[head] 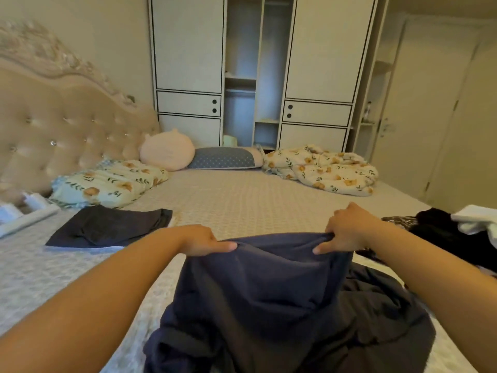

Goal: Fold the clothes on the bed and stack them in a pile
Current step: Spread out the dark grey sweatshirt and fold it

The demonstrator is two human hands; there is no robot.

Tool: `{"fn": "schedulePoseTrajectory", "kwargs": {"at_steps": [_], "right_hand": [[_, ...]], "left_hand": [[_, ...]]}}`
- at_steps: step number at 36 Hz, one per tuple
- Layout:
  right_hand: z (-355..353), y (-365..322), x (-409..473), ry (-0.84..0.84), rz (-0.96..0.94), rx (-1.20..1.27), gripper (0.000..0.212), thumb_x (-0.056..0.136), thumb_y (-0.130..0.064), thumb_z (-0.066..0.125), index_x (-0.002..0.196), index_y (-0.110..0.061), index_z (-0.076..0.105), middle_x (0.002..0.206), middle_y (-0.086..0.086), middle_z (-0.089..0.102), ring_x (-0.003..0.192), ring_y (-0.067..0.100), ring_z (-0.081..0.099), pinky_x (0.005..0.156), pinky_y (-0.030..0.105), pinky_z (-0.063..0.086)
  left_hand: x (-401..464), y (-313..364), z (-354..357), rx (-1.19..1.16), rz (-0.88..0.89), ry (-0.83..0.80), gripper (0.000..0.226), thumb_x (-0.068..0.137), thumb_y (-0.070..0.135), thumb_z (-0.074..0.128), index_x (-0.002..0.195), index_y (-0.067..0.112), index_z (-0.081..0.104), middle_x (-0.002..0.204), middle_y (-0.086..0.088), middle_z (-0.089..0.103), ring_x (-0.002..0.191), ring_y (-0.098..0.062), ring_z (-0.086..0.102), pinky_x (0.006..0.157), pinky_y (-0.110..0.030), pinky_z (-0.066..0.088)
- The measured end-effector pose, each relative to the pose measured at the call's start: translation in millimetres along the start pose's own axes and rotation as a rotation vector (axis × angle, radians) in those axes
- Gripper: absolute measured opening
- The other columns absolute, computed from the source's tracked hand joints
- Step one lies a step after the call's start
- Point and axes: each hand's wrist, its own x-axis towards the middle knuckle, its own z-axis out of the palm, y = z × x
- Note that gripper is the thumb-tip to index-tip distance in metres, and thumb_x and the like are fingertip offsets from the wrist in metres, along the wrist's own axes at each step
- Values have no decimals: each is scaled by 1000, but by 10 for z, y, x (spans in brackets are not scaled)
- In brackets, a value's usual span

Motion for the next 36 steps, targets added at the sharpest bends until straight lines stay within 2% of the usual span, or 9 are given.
{"fn": "schedulePoseTrajectory", "kwargs": {"at_steps": [4,7,11,14,17,21,26,32,36], "right_hand": [[-86,211,-117,101,30,-132,72,83,-80,24,111,-25,63,108,1,61,103,21,48,90,40,29],[-256,366,-235,213,84,-108,69,78,-82,12,87,-31,57,95,-2,59,98,19,47,91,39,32],[-570,565,-452,499,146,5,68,70,-79,-4,74,-35,49,75,-4,54,76,17,46,70,32,35],[-815,737,-560,698,176,74,60,84,-69,12,80,-31,58,74,-4,57,74,19,52,68,33,45],[-974,869,-574,796,207,250,48,86,-61,31,82,-25,62,88,-1,59,82,21,54,73,35,46],[-851,864,-490,657,221,385,21,88,-45,60,85,-24,61,101,-3,43,94,20,49,83,35,42],[-655,752,-363,464,299,375,13,93,-35,55,86,-26,49,89,-2,48,82,18,47,70,29,35],[-818,697,-400,544,291,1232,5,89,-18,56,86,-15,58,83,5,66,75,20,64,55,25,47],[-976,562,-461,383,182,1599,12,89,-17,60,96,-7,62,82,6,70,73,16,66,61,27,52]], "left_hand": [[-132,73,-330,129,-24,129,72,89,72,24,119,21,65,130,-5,57,109,-21,52,88,-32,33],[-206,114,-592,280,45,327,53,95,61,30,114,28,67,119,-2,63,91,-15,49,83,-31,34],[-350,173,-1035,299,92,563,33,92,60,43,100,39,66,114,2,65,101,-21,56,89,-34,41],[-461,183,-1369,320,119,859,31,92,52,48,69,31,49,90,-6,64,91,-29,57,84,-38,45],[-492,254,-1578,307,139,1115,24,93,42,51,80,24,59,91,-8,56,95,-32,54,83,-38,44],[-368,283,-1525,217,-33,914,24,97,32,51,106,13,62,112,-16,50,106,-34,51,92,-38,41],[-272,330,-1256,161,-142,804,24,100,23,46,120,11,51,122,-14,56,113,-31,51,97,-38,35],[-382,413,-1230,-665,30,693,25,93,20,56,116,21,47,96,-6,56,80,-18,54,60,-28,44],[-444,627,-1242,-896,129,705,21,92,8,47,105,23,53,84,-4,53,67,-15,49,53,-23,38]]}}
